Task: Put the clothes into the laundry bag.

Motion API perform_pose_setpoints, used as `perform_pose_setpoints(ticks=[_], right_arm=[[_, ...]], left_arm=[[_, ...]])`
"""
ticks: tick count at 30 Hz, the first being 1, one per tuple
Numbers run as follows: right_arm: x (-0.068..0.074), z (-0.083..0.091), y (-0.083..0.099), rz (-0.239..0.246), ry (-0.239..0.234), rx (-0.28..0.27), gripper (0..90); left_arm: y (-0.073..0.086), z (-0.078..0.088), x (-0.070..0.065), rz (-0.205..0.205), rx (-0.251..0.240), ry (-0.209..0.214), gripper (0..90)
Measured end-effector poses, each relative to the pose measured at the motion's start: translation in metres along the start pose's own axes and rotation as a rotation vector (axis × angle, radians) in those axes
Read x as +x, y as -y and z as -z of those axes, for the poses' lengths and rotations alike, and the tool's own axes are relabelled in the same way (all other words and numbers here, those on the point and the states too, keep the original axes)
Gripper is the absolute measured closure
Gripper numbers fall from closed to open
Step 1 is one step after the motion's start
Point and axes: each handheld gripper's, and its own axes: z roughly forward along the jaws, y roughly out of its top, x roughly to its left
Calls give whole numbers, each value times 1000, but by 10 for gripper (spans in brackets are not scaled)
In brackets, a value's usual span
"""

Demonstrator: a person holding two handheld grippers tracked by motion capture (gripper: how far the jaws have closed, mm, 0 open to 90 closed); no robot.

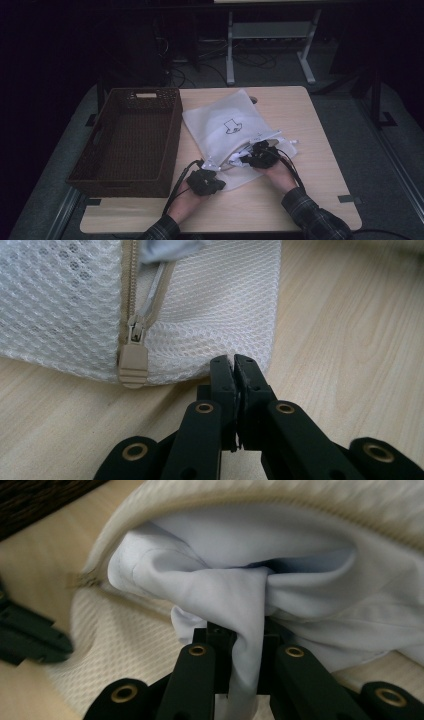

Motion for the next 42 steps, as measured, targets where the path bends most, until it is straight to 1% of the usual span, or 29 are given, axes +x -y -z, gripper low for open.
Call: perform_pose_setpoints(ticks=[1,2,3,7,11,14,15,17,19,22,24,26,28,30,31,34,36,39,42], right_arm=[[-3,-3,-3,-2,20,-16,828],[-6,-6,-4,-4,27,-27,828],[-8,-9,-5,-14,33,-29,828],[-13,-18,-13,-14,71,-56,828],[-18,-28,-19,-32,101,-79,828],[-20,-33,-21,-28,112,-92,819],[-21,-33,-21,-25,109,-93,810],[-21,-30,-20,-23,102,-88,760],[-19,-24,-19,-9,90,-78,678],[-14,-10,-15,44,71,-55,569],[-13,1,-11,74,47,-50,531],[-14,15,-7,79,11,-52,495],[-15,31,-2,88,7,-58,478],[-19,46,5,88,18,-68,460],[-22,54,8,86,37,-67,446],[-40,74,19,58,75,-78,407],[-51,85,26,38,104,-77,392],[-67,94,36,-5,137,-89,382],[-80,93,46,-48,161,-73,379]], left_arm=[[0,0,0,0,-1,0,878],[0,0,0,0,-1,-1,878],[0,0,0,0,-1,-1,878],[0,0,0,4,-2,1,878],[0,0,0,4,-3,1,877],[1,0,0,4,-7,1,877],[1,0,0,4,-5,0,876],[1,0,-1,4,-8,-1,876],[1,0,-1,5,-11,-1,876],[1,0,-1,5,-10,-1,875],[1,0,-1,2,-8,-4,874],[1,0,-1,-4,-4,-8,873],[1,0,-1,0,-6,-5,872],[1,0,-1,3,-9,-2,872],[1,0,0,5,-9,-1,872],[1,0,0,11,-8,0,870],[1,0,0,8,-7,-4,867],[0,0,-1,3,-1,-10,865],[0,0,-3,-7,1,-20,864]])
